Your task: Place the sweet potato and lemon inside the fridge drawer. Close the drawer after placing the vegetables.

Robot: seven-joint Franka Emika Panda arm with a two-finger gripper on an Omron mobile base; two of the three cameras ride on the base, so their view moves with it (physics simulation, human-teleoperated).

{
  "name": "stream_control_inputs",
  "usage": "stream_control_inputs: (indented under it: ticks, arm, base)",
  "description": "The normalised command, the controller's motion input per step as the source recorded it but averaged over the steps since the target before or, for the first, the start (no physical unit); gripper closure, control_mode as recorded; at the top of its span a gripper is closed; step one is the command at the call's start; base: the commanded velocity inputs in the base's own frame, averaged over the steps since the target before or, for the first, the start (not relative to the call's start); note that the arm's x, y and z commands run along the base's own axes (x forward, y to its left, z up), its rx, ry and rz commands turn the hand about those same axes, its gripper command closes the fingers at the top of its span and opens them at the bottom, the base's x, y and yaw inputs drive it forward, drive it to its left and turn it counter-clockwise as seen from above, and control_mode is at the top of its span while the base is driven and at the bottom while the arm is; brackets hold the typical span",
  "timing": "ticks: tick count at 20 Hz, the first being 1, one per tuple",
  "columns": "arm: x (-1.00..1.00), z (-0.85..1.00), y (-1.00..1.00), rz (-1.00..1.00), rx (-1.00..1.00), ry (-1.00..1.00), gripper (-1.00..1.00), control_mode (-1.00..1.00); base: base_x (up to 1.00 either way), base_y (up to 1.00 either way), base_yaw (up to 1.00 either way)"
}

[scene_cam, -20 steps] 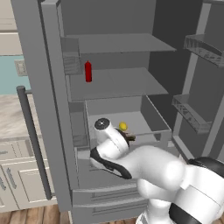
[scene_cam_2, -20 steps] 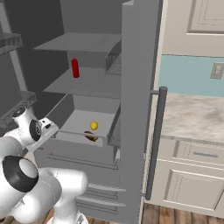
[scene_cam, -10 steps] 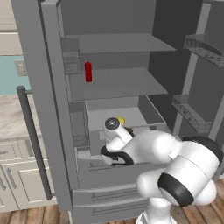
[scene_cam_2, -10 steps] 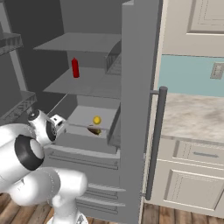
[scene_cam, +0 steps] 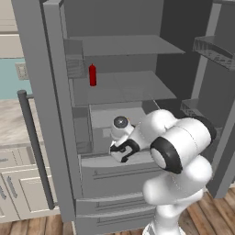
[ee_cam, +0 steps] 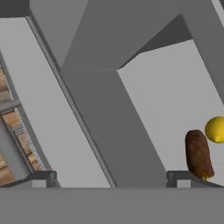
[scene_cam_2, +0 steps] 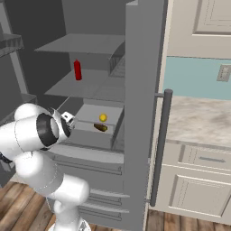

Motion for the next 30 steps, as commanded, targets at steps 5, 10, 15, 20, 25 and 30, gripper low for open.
stream_control_inputs:
  ticks: [5,10,15,20,25,30]
  arm:
    - [0.57,0.0,0.0,0.01,0.0,0.0,-1.0,-1.0]
    - [0.55,0.0,0.0,0.0,0.0,0.0,-1.0,-1.0]
    - [0.65,0.0,0.0,0.0,0.0,0.0,-1.0,-1.0]
    - [0.68,0.0,0.0,0.0,0.0,0.0,-1.0,-1.0]
    - [0.7,0.0,0.0,0.0,0.0,0.0,-1.0,-1.0]
    - [-0.16,0.0,-0.06,0.0,0.0,0.0,-1.0,-1.0]
  base:
    - [0.0,0.0,0.0]
    - [0.0,0.0,0.0]
    - [0.0,0.0,0.0]
    - [0.0,0.0,0.0]
    - [0.0,0.0,0.0]
    - [0.0,0.0,0.0]
